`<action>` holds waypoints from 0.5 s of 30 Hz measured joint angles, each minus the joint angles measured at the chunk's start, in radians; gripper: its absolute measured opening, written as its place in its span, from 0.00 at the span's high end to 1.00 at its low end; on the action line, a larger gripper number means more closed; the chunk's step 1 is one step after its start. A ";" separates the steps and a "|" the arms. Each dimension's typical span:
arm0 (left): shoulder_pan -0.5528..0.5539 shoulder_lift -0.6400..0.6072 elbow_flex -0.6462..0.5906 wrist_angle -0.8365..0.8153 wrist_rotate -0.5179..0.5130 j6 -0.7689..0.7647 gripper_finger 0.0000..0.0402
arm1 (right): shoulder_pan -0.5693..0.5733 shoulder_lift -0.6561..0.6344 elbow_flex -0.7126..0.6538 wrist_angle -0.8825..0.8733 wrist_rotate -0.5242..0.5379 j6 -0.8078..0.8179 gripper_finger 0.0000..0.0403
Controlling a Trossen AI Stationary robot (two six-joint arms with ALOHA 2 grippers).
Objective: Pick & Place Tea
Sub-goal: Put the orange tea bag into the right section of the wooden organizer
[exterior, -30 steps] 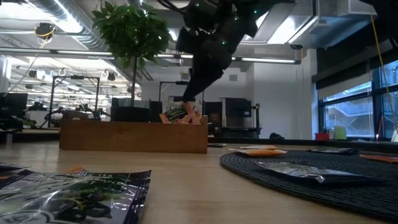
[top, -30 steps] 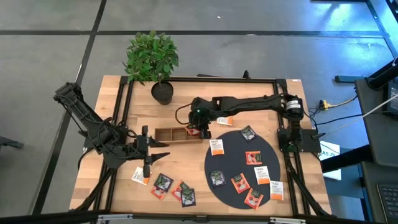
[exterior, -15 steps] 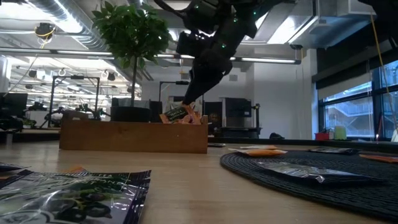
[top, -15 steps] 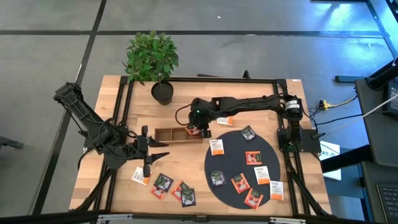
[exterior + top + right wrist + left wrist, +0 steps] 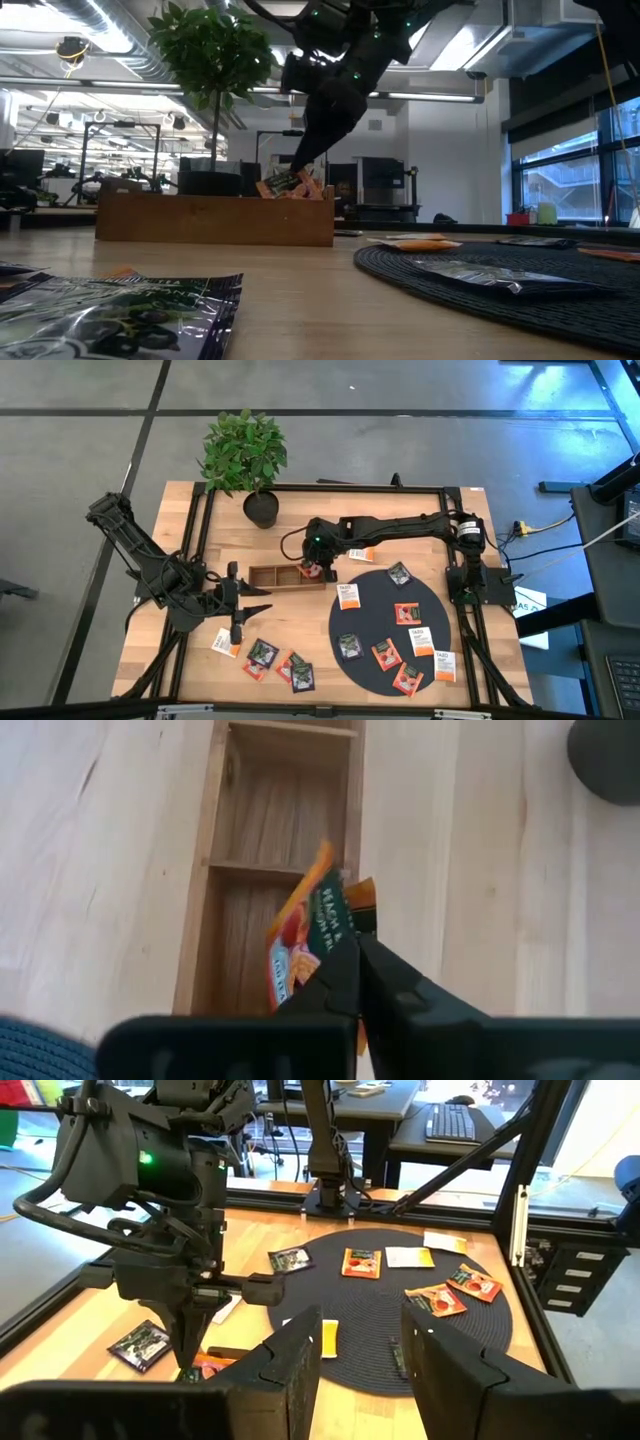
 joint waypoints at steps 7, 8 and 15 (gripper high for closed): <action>0.000 0.000 0.000 -0.004 0.000 0.000 0.66 | -0.039 -0.022 0.000 0.010 -0.112 0.163 0.99; 0.000 0.000 0.000 -0.006 0.000 0.000 0.66 | -0.045 -0.029 -0.004 0.015 -0.142 0.177 0.99; 0.000 0.000 0.000 -0.030 0.023 -0.019 0.67 | -0.048 -0.181 -0.214 0.293 -0.135 0.325 1.00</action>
